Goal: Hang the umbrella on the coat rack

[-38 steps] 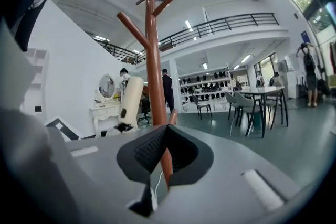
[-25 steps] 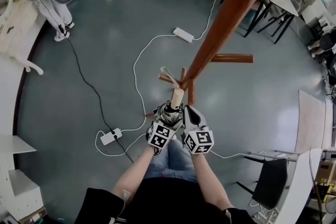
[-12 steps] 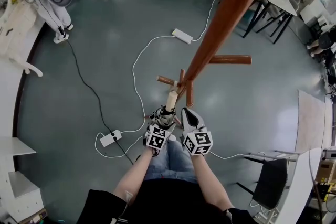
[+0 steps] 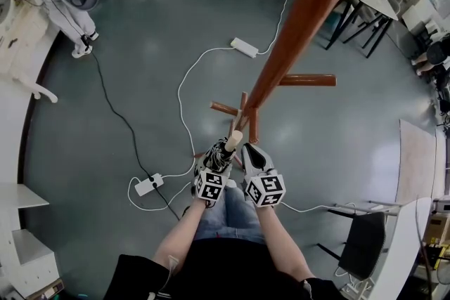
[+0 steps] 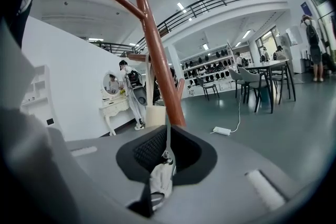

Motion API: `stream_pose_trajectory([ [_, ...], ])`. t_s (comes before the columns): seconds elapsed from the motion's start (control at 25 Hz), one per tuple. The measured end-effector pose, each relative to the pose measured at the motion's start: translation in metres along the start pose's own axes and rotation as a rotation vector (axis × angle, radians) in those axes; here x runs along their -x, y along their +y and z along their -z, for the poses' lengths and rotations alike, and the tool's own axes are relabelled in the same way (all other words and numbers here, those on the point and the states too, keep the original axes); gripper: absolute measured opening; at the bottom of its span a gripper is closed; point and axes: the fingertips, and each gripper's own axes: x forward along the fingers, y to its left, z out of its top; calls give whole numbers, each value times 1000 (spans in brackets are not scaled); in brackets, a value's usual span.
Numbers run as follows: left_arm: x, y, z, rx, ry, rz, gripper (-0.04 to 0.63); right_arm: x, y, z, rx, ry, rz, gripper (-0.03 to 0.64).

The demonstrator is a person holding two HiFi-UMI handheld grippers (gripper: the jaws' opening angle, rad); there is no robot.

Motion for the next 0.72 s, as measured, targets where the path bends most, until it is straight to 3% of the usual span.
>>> stream_pose_trajectory([
  [0.16,5,0,-20,-23,-58,1,348,-2,0,-4,-5,1,-2,31],
  [0.32,17,2,-44,-32,-116,-24,302,-1,0,-10,6,2,3,31],
  [0.36,22,4,-53,-31,-138,-30,259,0,0,-12,11,1,5,31],
  [0.72,81,8,-121,-60,-281,-57,125,18,10,-39,31,-14,14,31],
])
